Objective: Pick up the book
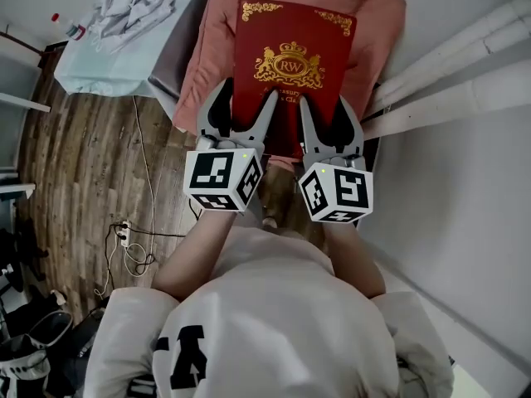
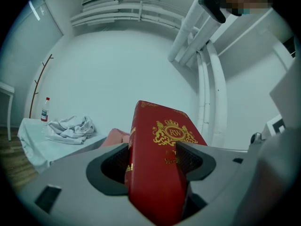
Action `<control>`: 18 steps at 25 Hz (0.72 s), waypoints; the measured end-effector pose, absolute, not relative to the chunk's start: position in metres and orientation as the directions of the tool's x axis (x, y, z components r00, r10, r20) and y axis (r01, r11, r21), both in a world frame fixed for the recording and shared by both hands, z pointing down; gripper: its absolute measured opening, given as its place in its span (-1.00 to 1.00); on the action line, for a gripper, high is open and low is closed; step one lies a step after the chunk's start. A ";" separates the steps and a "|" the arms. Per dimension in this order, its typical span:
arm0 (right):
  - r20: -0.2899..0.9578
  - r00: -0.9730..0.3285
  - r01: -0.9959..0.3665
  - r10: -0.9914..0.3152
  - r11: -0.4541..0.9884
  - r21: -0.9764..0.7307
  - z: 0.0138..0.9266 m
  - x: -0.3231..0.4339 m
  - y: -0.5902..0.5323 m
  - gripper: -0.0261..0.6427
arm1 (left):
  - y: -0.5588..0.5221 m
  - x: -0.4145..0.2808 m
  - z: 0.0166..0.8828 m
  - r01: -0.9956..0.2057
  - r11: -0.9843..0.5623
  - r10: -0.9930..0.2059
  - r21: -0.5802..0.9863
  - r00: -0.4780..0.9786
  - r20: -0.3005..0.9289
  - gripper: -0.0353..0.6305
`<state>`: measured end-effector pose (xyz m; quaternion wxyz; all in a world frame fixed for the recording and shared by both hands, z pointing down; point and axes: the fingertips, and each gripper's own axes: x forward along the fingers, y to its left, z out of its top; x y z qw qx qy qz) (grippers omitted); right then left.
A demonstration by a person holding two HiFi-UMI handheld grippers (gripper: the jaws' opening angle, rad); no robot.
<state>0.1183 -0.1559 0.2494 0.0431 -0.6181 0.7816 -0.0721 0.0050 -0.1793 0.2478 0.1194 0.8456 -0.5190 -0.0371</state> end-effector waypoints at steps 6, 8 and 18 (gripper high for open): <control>0.018 -0.259 -0.954 -0.966 0.254 -0.157 0.243 0.110 -0.116 -0.22 | -0.136 -0.004 0.243 -0.882 -0.406 -0.901 0.241 0.430 0.056 0.03; 0.012 -0.264 -0.953 -0.964 0.259 -0.154 0.241 0.106 -0.107 -0.22 | -0.127 -0.008 0.241 -0.880 -0.407 -0.902 0.245 0.430 0.047 0.03; 0.019 -0.257 -0.958 -0.966 0.252 -0.135 0.234 0.099 -0.079 -0.22 | -0.100 -0.015 0.236 -0.867 -0.420 -0.896 0.269 0.444 0.033 0.03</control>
